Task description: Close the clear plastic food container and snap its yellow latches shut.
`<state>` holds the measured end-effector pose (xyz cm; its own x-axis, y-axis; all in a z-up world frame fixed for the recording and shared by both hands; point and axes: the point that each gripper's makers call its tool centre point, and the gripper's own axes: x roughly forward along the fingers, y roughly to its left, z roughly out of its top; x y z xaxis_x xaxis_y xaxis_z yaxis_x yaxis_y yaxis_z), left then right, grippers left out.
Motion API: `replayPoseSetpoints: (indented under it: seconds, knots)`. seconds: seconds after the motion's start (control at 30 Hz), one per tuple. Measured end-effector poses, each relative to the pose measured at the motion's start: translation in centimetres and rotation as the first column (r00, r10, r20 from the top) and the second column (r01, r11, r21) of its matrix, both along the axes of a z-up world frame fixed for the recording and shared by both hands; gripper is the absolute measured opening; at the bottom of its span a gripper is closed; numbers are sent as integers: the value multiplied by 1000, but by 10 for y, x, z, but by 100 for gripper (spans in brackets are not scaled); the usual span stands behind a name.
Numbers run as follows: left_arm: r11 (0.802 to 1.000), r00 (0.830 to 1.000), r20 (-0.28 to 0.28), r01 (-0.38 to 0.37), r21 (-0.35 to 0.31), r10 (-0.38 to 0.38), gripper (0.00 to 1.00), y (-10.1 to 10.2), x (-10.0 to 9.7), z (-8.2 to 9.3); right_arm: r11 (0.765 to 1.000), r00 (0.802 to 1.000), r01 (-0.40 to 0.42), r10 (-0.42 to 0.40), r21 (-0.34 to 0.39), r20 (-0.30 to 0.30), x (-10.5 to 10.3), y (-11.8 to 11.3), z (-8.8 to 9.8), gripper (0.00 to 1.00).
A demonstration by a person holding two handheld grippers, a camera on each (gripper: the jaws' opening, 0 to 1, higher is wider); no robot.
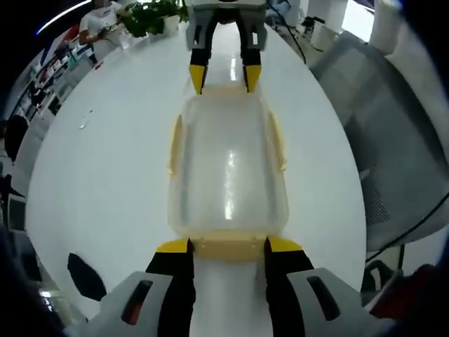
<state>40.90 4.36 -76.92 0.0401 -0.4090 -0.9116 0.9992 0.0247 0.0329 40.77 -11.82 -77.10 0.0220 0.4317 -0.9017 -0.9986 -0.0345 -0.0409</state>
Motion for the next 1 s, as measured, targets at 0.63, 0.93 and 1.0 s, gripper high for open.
replayPoseSetpoints:
  seconds: [0.63, 0.93, 1.0]
  knots:
    - [1000, 998, 53, 24, -4, -23, 37, -24, 7, 65, 999, 999, 24, -26, 48, 39, 0, -22, 62, 36]
    - [999, 997, 72, 36, 18, -37, 37, -43, 4, 82, 997, 998, 42, -45, 58, 53, -4, -40, 75, 36]
    - [999, 996, 77, 41, 24, -43, 37, -47, 2, 83, 997, 997, 39, -42, 60, 61, -7, -45, 78, 36]
